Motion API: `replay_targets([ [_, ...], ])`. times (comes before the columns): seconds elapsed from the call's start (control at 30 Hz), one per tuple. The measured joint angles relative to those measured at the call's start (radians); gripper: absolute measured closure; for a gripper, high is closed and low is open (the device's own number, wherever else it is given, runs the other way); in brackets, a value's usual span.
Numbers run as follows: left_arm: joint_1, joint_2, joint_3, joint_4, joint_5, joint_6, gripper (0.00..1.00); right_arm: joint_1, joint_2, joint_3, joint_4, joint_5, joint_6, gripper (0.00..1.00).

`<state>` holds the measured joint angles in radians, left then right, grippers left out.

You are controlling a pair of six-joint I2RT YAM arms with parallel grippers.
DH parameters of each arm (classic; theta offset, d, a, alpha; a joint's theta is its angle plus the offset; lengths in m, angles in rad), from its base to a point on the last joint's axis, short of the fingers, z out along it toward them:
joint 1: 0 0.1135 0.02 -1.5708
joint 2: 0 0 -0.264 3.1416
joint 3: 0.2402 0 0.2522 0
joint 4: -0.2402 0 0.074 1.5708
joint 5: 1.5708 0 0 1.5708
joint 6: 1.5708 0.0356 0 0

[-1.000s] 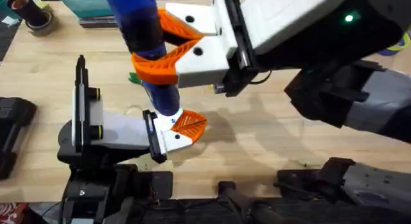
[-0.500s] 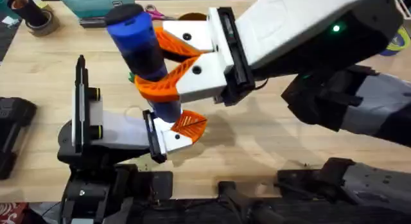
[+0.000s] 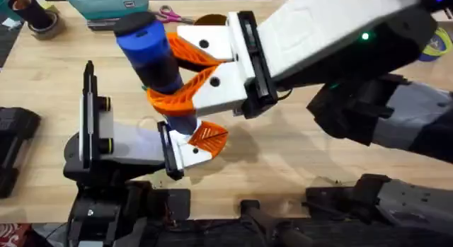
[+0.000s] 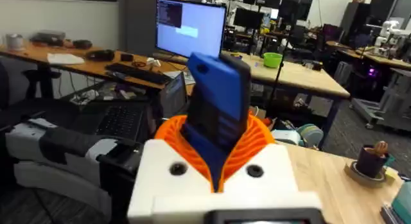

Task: Pick up the gripper from the table and insert it into the empty holder that is missing its gripper. Then pick up a screw, insert it into the mounting hole, and use the screwdriver to tighten it. Finally, clean up the table by picking up the vegetable and placing it into the bucket.

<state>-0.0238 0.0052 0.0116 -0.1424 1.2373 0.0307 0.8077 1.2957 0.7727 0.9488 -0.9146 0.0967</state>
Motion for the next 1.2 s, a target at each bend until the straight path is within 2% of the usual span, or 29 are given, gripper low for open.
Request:
replay_targets([
  [1.2,0.0,0.0,0.0,0.0,0.0,0.0,0.988,0.002,0.014,0.0,-0.025,0.0,-0.001,0.977],
])
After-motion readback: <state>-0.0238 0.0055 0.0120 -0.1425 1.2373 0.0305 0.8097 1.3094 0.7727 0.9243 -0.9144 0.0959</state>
